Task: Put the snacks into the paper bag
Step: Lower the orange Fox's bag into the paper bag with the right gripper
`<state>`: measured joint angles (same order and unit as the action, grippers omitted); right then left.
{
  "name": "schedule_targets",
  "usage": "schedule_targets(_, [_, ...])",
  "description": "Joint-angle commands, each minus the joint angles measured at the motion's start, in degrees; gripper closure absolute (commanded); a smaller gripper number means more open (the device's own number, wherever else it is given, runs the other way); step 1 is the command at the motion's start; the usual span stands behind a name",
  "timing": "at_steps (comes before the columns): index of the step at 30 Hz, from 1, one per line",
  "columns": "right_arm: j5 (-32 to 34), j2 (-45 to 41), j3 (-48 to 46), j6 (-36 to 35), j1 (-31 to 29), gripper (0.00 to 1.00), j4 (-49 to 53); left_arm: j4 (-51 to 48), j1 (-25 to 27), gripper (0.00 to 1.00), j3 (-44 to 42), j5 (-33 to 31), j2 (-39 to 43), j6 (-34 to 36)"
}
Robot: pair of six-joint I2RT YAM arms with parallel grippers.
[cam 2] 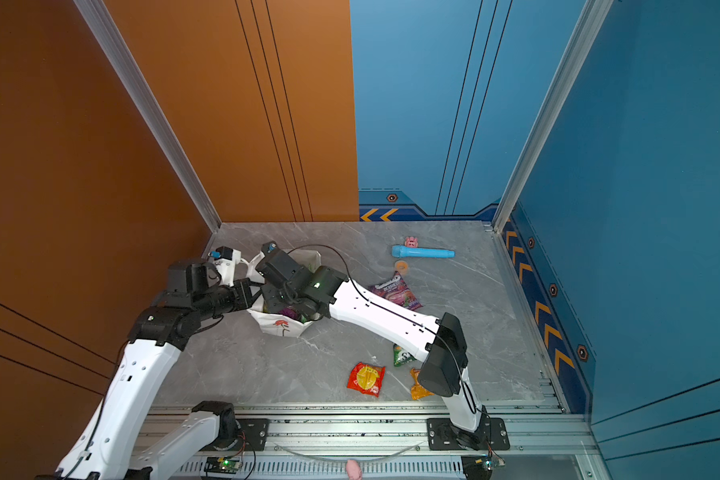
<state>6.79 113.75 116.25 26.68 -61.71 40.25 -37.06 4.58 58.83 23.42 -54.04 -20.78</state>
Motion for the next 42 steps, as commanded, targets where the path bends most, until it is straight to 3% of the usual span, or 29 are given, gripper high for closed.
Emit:
schedule_targets(1, [1.6, -2.1, -3.5, 3.6, 1.5, 1.0, 0.7, 5.7, 0.6, 1.0, 0.6, 1.4, 2.3, 0.8])
schedule_targets(6, [1.4, -5.4, -5.2, 2.2, 1.2, 1.0, -0.9, 5.0, 0.0, 1.0, 0.6, 0.0, 1.9, 0.8])
schedule_targets(22, [-3.7, -7.1, -9.2, -3.2, -0.4, 1.0, -12.8, 6.4, 0.6, 1.0, 0.6, 4.5, 3.1, 0.7])
schedule_targets(28, [0.3, -4.2, -10.3, -2.8, -0.2, 1.0, -10.1, 6.7, 1.1, 1.0, 0.6, 4.8, 3.5, 0.8])
schedule_targets(35, [5.3, -2.0, -8.2, 2.8, -0.3, 1.0, -3.2, 6.6, 1.1, 1.0, 0.6, 4.0, 3.3, 0.9])
schedule_targets(42, [9.3, -3.7, -7.3, 5.5, -0.2, 1.0, 3.4, 6.3, 0.7, 1.0, 0.6, 1.2, 3.2, 1.0])
